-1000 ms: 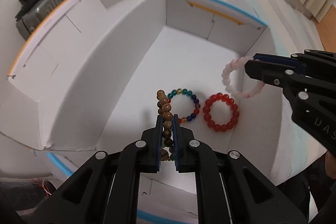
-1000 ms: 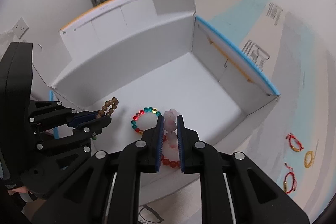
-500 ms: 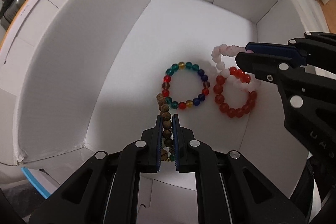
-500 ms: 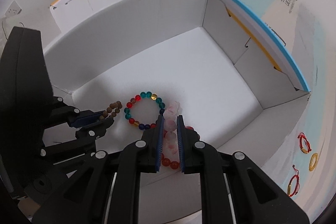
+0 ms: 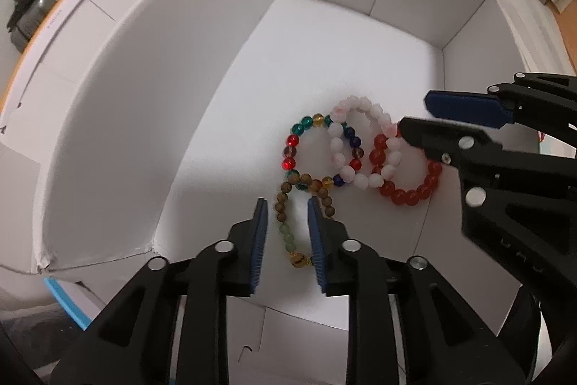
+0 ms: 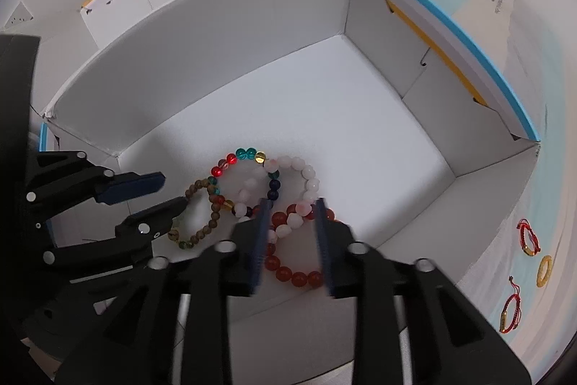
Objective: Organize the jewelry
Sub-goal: 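Open both tools to drop the two bracelets into the box, then move both tools away from the box toward the red string bracelet and pearl earring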
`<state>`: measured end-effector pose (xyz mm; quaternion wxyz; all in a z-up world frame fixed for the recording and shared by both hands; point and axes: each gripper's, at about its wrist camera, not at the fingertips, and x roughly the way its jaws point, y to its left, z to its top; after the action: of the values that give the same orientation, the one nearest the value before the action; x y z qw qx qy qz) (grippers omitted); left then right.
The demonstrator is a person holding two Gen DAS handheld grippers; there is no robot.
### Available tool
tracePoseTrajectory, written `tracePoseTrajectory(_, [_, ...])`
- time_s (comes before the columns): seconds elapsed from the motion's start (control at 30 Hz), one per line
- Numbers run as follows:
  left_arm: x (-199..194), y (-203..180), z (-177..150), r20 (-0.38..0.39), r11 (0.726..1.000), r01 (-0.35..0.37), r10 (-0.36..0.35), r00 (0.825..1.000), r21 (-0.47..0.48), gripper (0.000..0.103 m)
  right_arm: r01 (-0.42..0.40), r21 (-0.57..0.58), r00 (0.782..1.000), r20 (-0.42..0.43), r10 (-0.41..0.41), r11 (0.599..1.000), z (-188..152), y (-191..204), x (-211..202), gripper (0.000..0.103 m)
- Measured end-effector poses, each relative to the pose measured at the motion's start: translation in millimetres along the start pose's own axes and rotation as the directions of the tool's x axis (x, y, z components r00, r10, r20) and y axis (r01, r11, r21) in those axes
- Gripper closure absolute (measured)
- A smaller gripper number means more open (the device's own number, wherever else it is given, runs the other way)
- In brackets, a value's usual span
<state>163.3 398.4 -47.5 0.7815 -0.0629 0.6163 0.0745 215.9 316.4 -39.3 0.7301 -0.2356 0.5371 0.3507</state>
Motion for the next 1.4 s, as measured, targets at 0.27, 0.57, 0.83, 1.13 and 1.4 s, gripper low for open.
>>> tracePoseTrajectory(0.27, [-23, 4, -22, 0.117, 0.999, -0.003, 0.009, 0.993, -0.052, 0.047, -0.009, 0.014, 0.996, 0.087, 0.007, 1.0, 0, -3, -24, 0.04])
tracePoseTrajectory(0.57, [-51, 6, -27, 0.202, 0.996, -0.014, 0.031, 0.979, -0.086, 0.022, 0.0, 0.029, 0.99, 0.144, -0.005, 1.0, -7, -6, -49, 0.023])
tracePoseTrajectory(0.83, [-76, -12, -30, 0.271, 0.996, -0.033, 0.055, 0.961, -0.087, 0.008, 0.025, 0.05, 0.978, 0.204, -0.035, 0.998, -17, -12, -78, 0.011])
tracePoseTrajectory(1.13, [-88, -32, -35, 0.296, 0.995, -0.047, 0.071, 0.953, -0.087, 0.006, 0.051, 0.076, 0.964, 0.258, -0.069, 0.996, -34, -24, -107, 0.007])
tracePoseTrajectory(1.4, [-103, -56, -33, 0.338, 0.995, -0.05, 0.077, 0.938, -0.089, 0.006, 0.062, 0.124, 0.951, 0.294, -0.096, 0.99, -52, -51, -131, 0.007])
